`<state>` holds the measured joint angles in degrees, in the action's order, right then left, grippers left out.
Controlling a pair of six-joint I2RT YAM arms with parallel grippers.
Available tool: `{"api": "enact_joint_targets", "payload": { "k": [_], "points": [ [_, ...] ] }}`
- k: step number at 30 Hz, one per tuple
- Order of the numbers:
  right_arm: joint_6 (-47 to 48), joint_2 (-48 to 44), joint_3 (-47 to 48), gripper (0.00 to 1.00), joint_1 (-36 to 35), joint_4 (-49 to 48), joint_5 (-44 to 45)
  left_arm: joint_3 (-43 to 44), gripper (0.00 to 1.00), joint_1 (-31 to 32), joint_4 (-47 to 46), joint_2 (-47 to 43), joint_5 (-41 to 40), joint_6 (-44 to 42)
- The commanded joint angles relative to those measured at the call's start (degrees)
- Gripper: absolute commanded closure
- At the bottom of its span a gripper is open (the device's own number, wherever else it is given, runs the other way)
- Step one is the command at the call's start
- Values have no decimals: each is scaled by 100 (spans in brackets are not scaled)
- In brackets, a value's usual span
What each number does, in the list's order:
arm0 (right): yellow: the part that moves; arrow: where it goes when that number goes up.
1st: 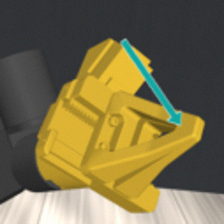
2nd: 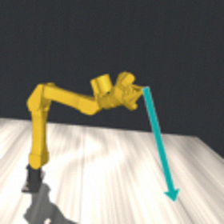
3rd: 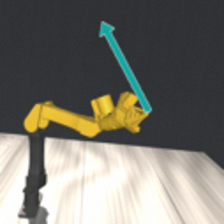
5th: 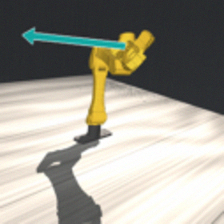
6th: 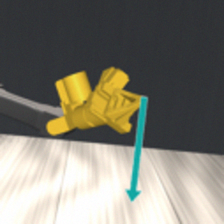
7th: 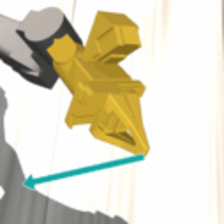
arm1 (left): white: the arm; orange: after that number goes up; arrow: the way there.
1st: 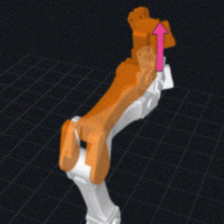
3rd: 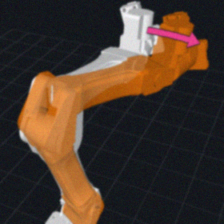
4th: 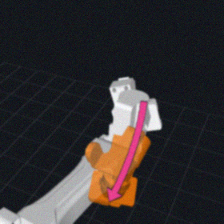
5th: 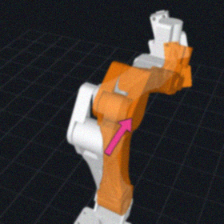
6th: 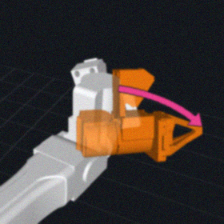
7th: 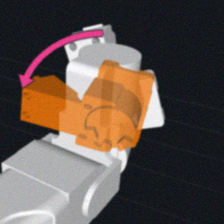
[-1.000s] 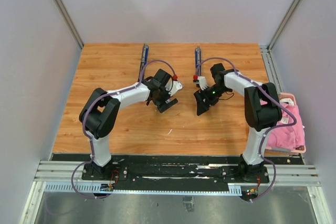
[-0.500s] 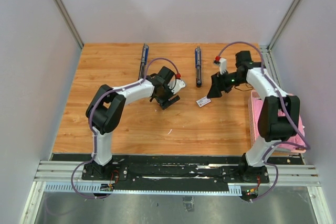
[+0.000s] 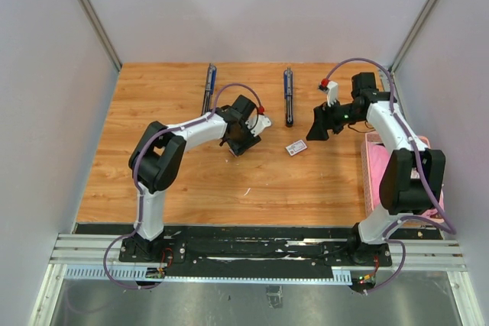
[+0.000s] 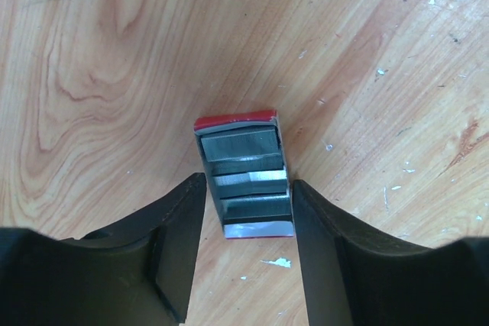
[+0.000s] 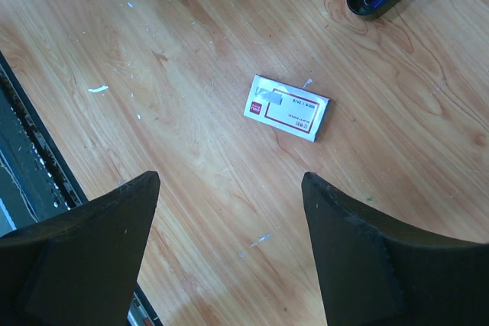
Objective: Unload the staples from the stapler
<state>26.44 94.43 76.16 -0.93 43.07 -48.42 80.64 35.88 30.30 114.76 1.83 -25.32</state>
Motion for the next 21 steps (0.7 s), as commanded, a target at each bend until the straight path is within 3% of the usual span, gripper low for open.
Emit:
{"api": "enact_joint_targets", "payload": {
  "k": [1, 8, 21],
  "points": [
    [125, 84, -48, 23, 40, 3, -13, 126, 49, 60, 119, 199, 114, -6],
    [7, 363, 6, 23, 49, 9, 93, 147, 53, 60, 217, 202, 335, -176],
    [-1230, 1376, 210, 23, 88, -388, 698, -204, 52, 113, -58, -60, 776, 89]
  ]
}}
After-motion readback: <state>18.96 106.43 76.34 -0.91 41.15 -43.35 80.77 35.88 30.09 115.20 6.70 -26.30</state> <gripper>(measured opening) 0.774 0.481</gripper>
